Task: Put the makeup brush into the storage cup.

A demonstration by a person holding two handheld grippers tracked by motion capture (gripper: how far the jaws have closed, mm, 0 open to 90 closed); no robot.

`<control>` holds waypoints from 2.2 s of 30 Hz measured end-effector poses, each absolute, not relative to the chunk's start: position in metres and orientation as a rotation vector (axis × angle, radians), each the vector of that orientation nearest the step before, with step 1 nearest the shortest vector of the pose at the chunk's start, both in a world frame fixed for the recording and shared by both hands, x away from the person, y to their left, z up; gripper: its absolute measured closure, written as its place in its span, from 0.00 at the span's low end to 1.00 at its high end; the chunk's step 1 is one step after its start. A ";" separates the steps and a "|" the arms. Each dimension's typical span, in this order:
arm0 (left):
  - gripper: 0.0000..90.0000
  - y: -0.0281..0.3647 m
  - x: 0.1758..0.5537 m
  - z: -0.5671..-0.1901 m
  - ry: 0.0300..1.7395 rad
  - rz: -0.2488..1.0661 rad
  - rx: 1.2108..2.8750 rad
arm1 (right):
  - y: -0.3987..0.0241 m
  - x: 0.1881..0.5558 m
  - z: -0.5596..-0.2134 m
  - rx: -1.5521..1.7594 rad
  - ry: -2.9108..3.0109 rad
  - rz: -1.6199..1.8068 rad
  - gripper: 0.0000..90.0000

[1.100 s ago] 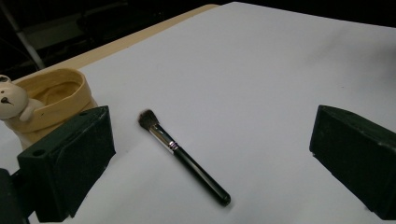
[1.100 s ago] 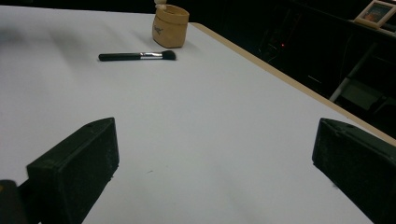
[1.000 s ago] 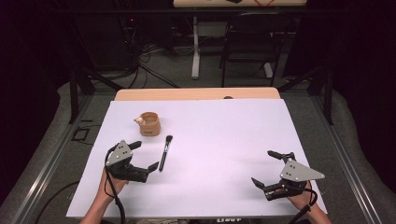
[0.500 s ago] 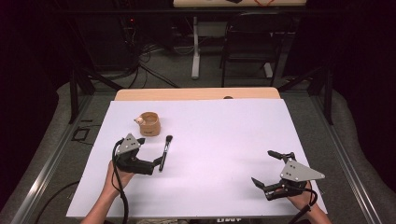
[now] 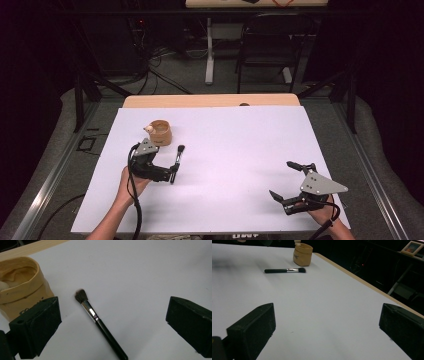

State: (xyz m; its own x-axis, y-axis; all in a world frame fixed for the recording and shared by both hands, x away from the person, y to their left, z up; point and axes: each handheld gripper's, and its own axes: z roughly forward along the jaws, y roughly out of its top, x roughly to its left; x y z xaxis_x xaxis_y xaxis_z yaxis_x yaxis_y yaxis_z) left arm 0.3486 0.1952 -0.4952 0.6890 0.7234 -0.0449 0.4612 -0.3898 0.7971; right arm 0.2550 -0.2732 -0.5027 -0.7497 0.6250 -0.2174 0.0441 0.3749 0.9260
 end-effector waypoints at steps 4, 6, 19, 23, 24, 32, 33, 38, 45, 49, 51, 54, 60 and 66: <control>0.00 0.191 0.353 -0.493 0.946 0.364 2.067 | -0.273 0.255 -0.503 0.576 2.089 1.384 0.00; 0.00 0.189 0.355 -0.491 0.960 0.351 2.072 | -0.273 0.255 -0.503 0.577 2.088 1.387 0.00; 0.00 0.177 0.369 -0.475 1.032 0.339 2.138 | -0.274 0.255 -0.503 0.579 2.088 1.391 0.00; 0.00 0.173 0.374 -0.468 1.053 0.343 2.171 | -0.274 0.255 -0.503 0.579 2.088 1.391 0.00; 0.00 0.173 0.374 -0.468 1.053 0.343 2.171 | -0.274 0.255 -0.503 0.579 2.088 1.391 0.00; 0.00 0.168 0.388 -0.463 1.128 0.300 2.232 | -0.274 0.255 -0.503 0.577 2.088 1.390 0.00; 0.00 0.168 0.390 -0.463 1.137 0.296 2.241 | -0.274 0.255 -0.503 0.577 2.088 1.390 0.00; 0.00 0.166 0.394 -0.464 1.166 0.288 2.268 | -0.274 0.255 -0.503 0.576 2.089 1.390 0.00; 0.00 0.160 0.400 -0.468 1.218 0.259 2.313 | -0.274 0.255 -0.503 0.576 2.089 1.390 0.00; 0.00 0.158 0.404 -0.467 1.250 0.238 2.328 | -0.274 0.255 -0.503 0.577 2.090 1.391 0.00; 0.00 0.157 0.405 -0.467 1.260 0.235 2.326 | -0.274 0.255 -0.503 0.577 2.090 1.391 0.00; 0.00 0.155 0.409 -0.468 1.287 0.221 2.334 | -0.274 0.255 -0.503 0.577 2.091 1.391 0.00; 0.00 0.152 0.413 -0.471 1.312 0.207 2.358 | -0.274 0.255 -0.503 0.576 2.089 1.391 0.00; 0.00 0.149 0.418 -0.476 1.328 0.181 2.370 | -0.274 0.255 -0.503 0.575 2.090 1.390 0.00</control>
State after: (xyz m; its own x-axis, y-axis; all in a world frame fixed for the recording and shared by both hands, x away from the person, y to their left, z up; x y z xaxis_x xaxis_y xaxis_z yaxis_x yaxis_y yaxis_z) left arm 0.4176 0.1494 -0.4762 0.5362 0.8395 -0.0875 0.7856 -0.4584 0.4156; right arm 0.2548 -0.2741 -0.5028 -0.7519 0.6239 -0.2131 0.0445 0.3705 0.9278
